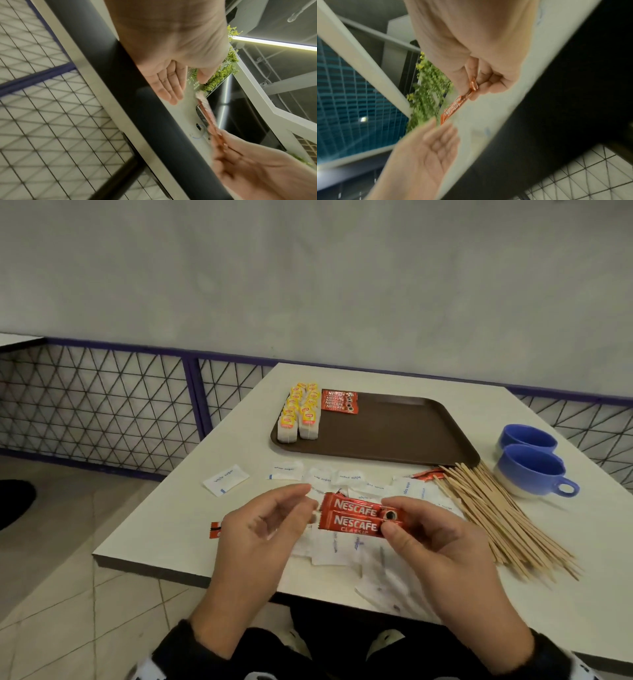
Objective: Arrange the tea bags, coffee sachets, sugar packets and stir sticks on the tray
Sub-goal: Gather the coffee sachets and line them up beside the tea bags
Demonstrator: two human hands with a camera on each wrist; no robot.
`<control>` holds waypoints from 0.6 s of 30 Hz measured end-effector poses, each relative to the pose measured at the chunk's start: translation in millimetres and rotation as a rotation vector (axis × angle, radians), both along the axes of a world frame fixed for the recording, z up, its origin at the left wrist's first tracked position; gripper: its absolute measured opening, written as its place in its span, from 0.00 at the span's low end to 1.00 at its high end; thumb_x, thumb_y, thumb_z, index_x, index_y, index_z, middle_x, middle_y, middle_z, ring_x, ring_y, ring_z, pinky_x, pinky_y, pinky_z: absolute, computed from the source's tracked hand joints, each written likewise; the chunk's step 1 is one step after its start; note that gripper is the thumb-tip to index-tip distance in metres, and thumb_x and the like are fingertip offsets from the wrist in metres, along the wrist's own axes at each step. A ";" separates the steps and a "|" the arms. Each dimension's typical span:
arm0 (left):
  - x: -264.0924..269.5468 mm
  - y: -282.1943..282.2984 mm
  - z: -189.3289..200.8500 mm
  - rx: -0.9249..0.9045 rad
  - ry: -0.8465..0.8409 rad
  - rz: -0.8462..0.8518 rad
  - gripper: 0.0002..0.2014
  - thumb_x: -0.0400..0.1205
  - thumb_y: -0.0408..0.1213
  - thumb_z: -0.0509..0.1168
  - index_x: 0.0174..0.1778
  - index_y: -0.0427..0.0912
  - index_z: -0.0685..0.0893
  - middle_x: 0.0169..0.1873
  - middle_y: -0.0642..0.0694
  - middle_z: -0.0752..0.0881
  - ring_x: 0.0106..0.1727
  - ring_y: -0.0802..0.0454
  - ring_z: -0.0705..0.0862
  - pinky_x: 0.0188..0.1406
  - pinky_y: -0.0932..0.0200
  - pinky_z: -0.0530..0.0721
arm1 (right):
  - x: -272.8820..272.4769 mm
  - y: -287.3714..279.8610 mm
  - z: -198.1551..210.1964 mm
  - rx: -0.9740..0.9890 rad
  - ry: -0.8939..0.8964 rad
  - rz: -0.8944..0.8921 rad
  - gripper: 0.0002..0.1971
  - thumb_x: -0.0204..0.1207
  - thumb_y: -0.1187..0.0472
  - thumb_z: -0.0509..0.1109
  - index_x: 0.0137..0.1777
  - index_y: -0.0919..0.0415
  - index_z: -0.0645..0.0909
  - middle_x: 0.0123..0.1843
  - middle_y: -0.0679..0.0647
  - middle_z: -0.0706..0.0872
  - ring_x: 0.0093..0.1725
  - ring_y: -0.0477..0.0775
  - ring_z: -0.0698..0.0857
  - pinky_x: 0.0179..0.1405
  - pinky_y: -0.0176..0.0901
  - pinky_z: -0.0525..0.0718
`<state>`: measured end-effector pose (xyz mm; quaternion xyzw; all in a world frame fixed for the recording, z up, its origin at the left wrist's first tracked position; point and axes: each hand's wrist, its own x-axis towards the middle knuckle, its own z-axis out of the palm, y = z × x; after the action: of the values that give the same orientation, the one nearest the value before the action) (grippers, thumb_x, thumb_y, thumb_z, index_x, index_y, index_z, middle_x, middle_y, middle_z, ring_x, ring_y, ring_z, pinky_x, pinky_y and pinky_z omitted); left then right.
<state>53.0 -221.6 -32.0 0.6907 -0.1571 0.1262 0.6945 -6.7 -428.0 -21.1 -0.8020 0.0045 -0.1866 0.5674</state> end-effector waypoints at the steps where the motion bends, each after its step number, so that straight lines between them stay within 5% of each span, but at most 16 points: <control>1: 3.4 10.2 -0.2 0.036 -0.028 0.052 0.12 0.75 0.46 0.71 0.52 0.51 0.92 0.44 0.58 0.94 0.48 0.61 0.91 0.48 0.70 0.86 | -1.8 -6.1 12.9 0.033 0.030 -0.006 0.13 0.71 0.59 0.77 0.54 0.43 0.91 0.48 0.43 0.94 0.52 0.48 0.92 0.53 0.50 0.90; 5: 29.9 51.1 -8.4 0.370 -0.218 0.265 0.05 0.79 0.34 0.73 0.43 0.50 0.92 0.46 0.67 0.89 0.51 0.68 0.85 0.48 0.82 0.75 | 13.0 -31.5 67.9 0.070 0.163 0.031 0.14 0.64 0.56 0.74 0.50 0.46 0.92 0.46 0.47 0.95 0.48 0.44 0.93 0.44 0.43 0.90; 8: 48.2 65.4 -16.3 0.493 -0.222 0.299 0.08 0.79 0.33 0.75 0.42 0.53 0.91 0.46 0.67 0.87 0.52 0.62 0.83 0.49 0.77 0.74 | 52.7 -41.3 100.7 -0.028 0.226 0.041 0.16 0.70 0.56 0.74 0.57 0.51 0.90 0.47 0.49 0.95 0.49 0.47 0.93 0.46 0.43 0.89; 12: 56.0 64.1 -24.0 0.561 -0.237 0.289 0.04 0.77 0.50 0.69 0.36 0.61 0.86 0.44 0.69 0.86 0.51 0.60 0.81 0.45 0.62 0.78 | 133.1 -54.1 108.7 -0.265 0.262 -0.080 0.07 0.79 0.54 0.75 0.55 0.51 0.89 0.46 0.51 0.92 0.44 0.47 0.85 0.35 0.34 0.78; 18: 62.3 65.0 -23.5 0.504 -0.284 0.362 0.04 0.70 0.53 0.63 0.31 0.65 0.82 0.41 0.70 0.85 0.46 0.68 0.80 0.44 0.79 0.73 | 253.1 -68.2 100.8 -0.423 0.335 -0.144 0.05 0.77 0.56 0.80 0.48 0.55 0.90 0.42 0.55 0.90 0.37 0.49 0.81 0.28 0.37 0.76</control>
<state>115.2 -156.6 -55.5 0.8328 -0.1536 0.2996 0.4394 246.4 -496.2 79.6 -0.9199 0.1162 -0.0879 0.3640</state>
